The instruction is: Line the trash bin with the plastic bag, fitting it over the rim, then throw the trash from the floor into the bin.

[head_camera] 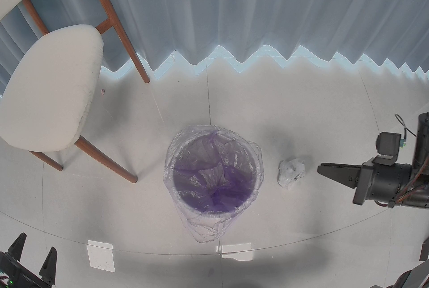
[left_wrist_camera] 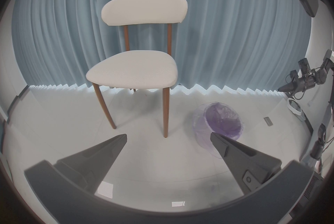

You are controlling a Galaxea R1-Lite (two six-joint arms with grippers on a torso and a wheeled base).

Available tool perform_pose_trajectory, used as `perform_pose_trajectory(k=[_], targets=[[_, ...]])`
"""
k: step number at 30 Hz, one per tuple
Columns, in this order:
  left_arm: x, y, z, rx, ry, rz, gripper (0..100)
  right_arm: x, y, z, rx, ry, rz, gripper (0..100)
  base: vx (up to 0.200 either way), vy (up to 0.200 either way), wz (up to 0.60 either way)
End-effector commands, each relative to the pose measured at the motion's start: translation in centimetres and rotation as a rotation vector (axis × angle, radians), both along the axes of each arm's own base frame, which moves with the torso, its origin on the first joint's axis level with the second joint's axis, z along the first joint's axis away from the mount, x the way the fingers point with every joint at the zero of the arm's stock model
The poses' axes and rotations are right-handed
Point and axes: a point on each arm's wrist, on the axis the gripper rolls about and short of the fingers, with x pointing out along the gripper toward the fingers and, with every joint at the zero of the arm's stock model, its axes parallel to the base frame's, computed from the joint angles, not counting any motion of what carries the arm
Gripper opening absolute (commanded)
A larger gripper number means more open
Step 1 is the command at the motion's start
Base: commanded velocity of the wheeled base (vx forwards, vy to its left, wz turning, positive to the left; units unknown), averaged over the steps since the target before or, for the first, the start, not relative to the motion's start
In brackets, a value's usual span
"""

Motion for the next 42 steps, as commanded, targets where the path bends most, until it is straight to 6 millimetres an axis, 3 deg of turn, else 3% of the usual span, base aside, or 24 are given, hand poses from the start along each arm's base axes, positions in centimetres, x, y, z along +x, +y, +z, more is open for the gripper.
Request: perform_pose_trajectory(k=[1, 10, 15, 26, 42], targets=[[0.0, -0.3, -0.6, 0.010, 0.016, 0.137, 100, 3.5, 3.2, -1.7, -0.042, 0.057, 0.053, 0, 0.000, 0.000, 0.00], [-0.7, -0.4, -0.7, 0.047, -0.075, 0.062, 100, 7.1, 6.7, -1.8, -0.064, 0.050, 0.064, 0, 0.000, 0.000, 0.00], [-0.7, -0.4, -0.7, 0.047, -0.075, 0.061, 100, 9.0, 9.6, -3.4, -0.129, 0.060, 0.055, 0, 0.000, 0.000, 0.00], [-0.7, -0.4, -0.6, 0.039, -0.077, 0.067, 100, 13.9, 13.7, -7.2, -0.251, 0.053, 0.033, 0, 0.000, 0.000, 0.00], [-0.7, -0.4, -0.6, 0.021, -0.077, 0.088, 100, 19.4, 17.0, -12.0, -0.305, 0.034, -0.087, 0, 0.000, 0.000, 0.00]])
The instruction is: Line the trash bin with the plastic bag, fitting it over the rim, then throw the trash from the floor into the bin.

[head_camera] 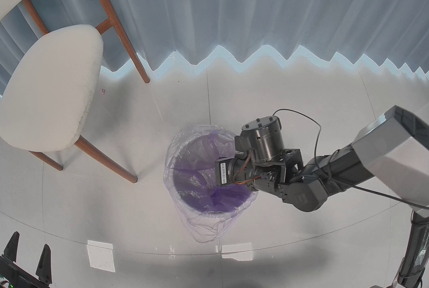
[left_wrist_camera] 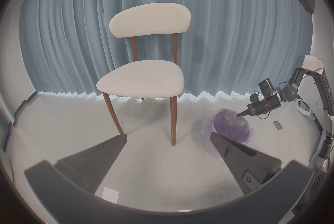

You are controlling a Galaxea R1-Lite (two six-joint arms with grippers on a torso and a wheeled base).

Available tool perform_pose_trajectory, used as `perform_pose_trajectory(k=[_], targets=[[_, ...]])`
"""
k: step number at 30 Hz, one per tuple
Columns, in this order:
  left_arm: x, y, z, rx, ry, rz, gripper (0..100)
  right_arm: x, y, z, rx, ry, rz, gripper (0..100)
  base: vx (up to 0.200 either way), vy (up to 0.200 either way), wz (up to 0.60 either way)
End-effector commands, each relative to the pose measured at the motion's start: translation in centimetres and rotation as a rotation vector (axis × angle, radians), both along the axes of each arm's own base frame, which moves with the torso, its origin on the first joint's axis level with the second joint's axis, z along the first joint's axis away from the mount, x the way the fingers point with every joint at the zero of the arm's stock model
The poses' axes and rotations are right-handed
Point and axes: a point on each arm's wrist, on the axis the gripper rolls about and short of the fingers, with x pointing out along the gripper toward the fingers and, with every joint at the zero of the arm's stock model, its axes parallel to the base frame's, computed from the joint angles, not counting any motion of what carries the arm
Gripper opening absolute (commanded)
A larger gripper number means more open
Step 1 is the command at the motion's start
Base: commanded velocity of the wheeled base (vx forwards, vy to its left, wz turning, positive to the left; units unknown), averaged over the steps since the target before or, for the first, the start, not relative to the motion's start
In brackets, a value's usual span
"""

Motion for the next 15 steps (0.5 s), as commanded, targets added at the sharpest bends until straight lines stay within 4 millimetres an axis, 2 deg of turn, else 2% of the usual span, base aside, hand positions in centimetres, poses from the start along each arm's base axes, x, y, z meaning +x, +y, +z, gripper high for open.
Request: perform_pose_trajectory(k=[1, 7, 15], targets=[[0.0, 0.0, -0.5, -0.010, 0.004, 0.013, 100, 2.1, 1.4, -3.2, -0.028, 0.016, -0.027, 0, 0.000, 0.000, 0.00], [0.0, 0.0, -0.5, -0.010, 0.004, 0.015, 100, 4.0, 2.0, -5.0, -0.039, 0.003, -0.080, 0, 0.000, 0.000, 0.00], [0.0, 0.0, -0.5, -0.012, 0.004, 0.016, 100, 5.4, 1.8, -7.0, -0.063, 0.012, -0.125, 0, 0.000, 0.000, 0.00]])
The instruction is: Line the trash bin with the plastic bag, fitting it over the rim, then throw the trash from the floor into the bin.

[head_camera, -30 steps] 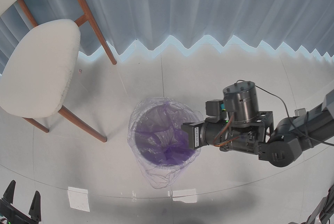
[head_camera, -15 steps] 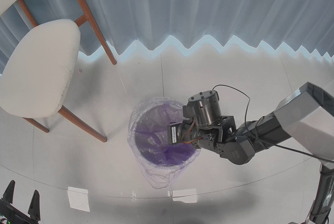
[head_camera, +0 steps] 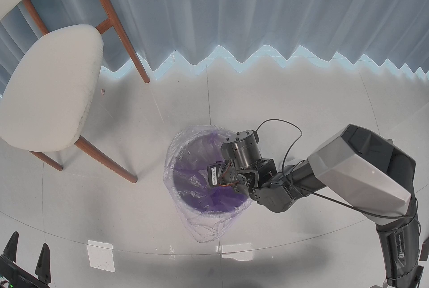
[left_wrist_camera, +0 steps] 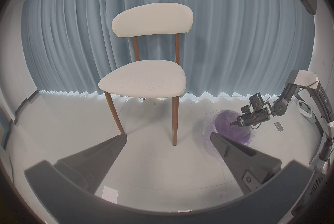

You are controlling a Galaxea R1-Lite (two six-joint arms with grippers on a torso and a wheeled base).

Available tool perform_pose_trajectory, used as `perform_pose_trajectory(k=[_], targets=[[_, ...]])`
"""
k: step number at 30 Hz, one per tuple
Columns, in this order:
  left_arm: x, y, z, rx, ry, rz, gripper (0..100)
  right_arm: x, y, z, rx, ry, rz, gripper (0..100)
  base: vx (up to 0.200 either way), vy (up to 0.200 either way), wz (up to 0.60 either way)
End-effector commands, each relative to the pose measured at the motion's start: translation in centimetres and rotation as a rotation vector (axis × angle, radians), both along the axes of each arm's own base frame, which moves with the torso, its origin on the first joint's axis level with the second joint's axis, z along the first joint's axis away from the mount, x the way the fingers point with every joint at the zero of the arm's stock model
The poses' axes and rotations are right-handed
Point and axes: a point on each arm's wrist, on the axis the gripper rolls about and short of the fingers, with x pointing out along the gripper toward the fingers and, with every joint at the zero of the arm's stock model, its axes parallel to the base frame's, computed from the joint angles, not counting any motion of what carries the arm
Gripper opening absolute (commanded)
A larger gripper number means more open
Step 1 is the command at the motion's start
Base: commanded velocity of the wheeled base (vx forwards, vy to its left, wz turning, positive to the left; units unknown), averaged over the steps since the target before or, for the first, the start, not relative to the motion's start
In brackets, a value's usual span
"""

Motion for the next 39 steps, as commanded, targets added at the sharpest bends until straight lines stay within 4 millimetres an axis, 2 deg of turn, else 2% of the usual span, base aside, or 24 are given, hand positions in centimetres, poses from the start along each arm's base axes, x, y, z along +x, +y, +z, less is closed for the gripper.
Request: perform_pose_trajectory(k=[1, 5, 17, 25, 39], targets=[[0.0, 0.0, -0.5, -0.002, 0.004, 0.002, 100, 1.1, -0.1, -1.5, -0.011, 0.005, -0.026, 0, 0.000, 0.000, 0.00], [0.0, 0.0, -0.5, -0.002, 0.004, 0.002, 100, 2.0, -0.2, -0.8, -0.003, -0.029, -0.050, 0, 0.000, 0.000, 0.00], [0.0, 0.0, -0.5, -0.002, 0.004, 0.002, 100, 2.4, -0.6, -0.7, -0.022, -0.043, -0.092, 0, 0.000, 0.000, 0.00], [0.0, 0.0, -0.5, -0.002, 0.004, 0.002, 100, 1.9, -0.1, 1.6, -0.026, -0.090, -0.065, 0, 0.000, 0.000, 0.00], [0.0, 0.0, -0.5, -0.005, 0.004, 0.002, 100, 1.8, -1.6, 0.5, -0.083, -0.062, -0.097, 0, 0.000, 0.000, 0.00]])
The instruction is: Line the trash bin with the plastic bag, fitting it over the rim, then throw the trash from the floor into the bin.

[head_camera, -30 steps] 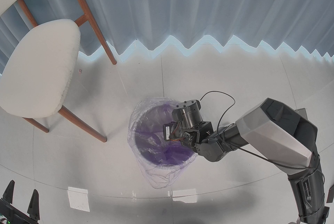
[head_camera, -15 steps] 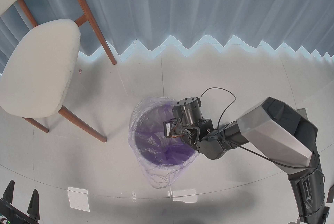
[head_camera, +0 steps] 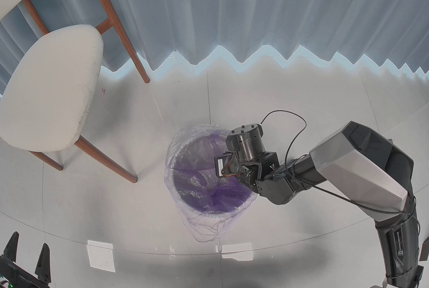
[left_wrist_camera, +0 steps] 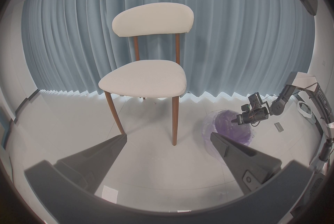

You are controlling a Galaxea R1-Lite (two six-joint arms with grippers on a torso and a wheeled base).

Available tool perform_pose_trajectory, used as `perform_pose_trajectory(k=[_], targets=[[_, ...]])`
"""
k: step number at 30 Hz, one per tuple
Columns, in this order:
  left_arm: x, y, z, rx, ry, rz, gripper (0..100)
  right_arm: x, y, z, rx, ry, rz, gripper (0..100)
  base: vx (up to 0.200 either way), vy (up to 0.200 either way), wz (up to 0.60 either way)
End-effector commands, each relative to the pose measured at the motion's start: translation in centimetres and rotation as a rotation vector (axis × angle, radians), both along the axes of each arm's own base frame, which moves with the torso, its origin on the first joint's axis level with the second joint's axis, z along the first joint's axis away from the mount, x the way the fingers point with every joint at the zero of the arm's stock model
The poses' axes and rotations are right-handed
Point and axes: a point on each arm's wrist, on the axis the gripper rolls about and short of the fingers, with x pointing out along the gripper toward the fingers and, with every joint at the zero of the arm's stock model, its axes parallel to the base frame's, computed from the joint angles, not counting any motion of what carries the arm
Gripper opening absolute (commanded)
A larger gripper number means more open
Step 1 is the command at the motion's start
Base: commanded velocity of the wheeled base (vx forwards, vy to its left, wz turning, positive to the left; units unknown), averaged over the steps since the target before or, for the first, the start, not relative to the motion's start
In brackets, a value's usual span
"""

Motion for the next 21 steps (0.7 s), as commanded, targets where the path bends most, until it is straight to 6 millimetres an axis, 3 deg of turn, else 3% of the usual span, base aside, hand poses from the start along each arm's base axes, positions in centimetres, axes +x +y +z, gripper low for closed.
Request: perform_pose_trajectory(k=[1, 8, 9, 21], targets=[[0.0, 0.0, -0.5, 0.000, 0.002, 0.001, 100, 0.1, -0.3, 0.1, -0.008, -0.002, -0.013, 0, 0.000, 0.000, 0.00], [0.0, 0.0, -0.5, 0.000, 0.002, 0.001, 100, -0.4, -0.8, -0.8, -0.044, 0.030, -0.014, 0, 0.000, 0.000, 0.00], [0.0, 0.0, -0.5, 0.000, 0.002, 0.001, 100, -0.4, -0.8, -1.0, -0.047, 0.034, -0.013, 100, 0.000, 0.000, 0.00], [0.0, 0.0, -0.5, 0.000, 0.002, 0.001, 100, -0.2, -1.0, -0.7, -0.036, 0.014, -0.024, 100, 0.000, 0.000, 0.00]])
